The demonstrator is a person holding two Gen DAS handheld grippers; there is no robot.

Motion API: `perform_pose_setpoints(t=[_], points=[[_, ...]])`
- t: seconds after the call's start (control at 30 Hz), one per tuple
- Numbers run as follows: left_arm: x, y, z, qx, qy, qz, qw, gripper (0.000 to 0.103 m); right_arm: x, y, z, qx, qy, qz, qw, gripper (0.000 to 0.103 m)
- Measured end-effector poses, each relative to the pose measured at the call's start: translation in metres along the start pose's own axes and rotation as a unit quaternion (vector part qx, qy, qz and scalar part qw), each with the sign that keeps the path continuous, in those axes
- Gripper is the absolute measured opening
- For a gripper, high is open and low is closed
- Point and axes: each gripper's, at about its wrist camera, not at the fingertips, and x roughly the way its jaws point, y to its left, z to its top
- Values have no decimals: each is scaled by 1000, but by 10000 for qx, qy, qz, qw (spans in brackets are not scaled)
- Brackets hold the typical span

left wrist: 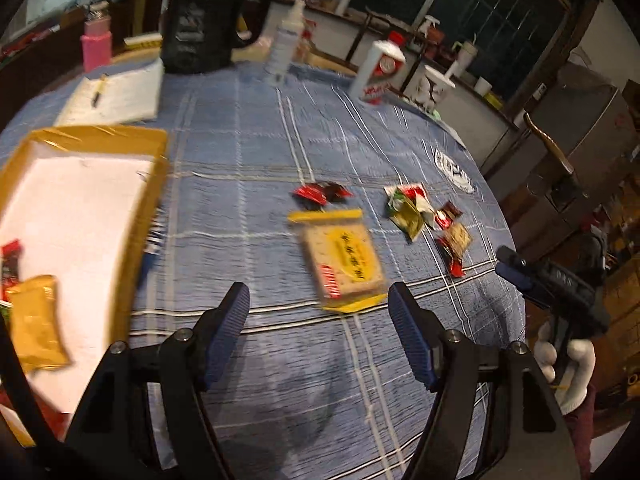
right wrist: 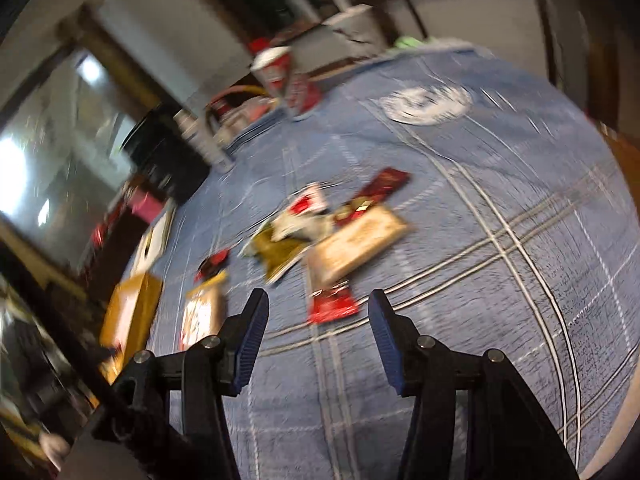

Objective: Organize snacks
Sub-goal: 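Grasp the yellow-labeled cracker pack with the left gripper while the right grasps a red candy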

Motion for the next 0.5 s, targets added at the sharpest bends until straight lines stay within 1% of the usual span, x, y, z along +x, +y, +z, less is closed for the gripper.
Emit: perform_pose_setpoints(t=[0.1, 0.3, 0.37, 0.4, 0.5], points=[[15, -7, 2, -11, 109, 25, 9999, 72, 17, -8, 13, 257, 96, -26, 9996, 53], [39, -8, 10, -95, 158, 191, 9996, 72, 47, -7, 32, 610, 150, -351, 9974, 53], [46, -9, 13, -111, 156, 264, 9995, 72, 55, -5, 36, 628, 132, -481, 9968, 54], [50, -10, 16, -92, 153, 328, 9993, 73, 60, -3, 38, 609, 118, -573, 9964, 57], [62, -23, 20, 165, 153, 529, 9983, 73, 69, 8, 41, 363, 158, -852, 9956, 57]])
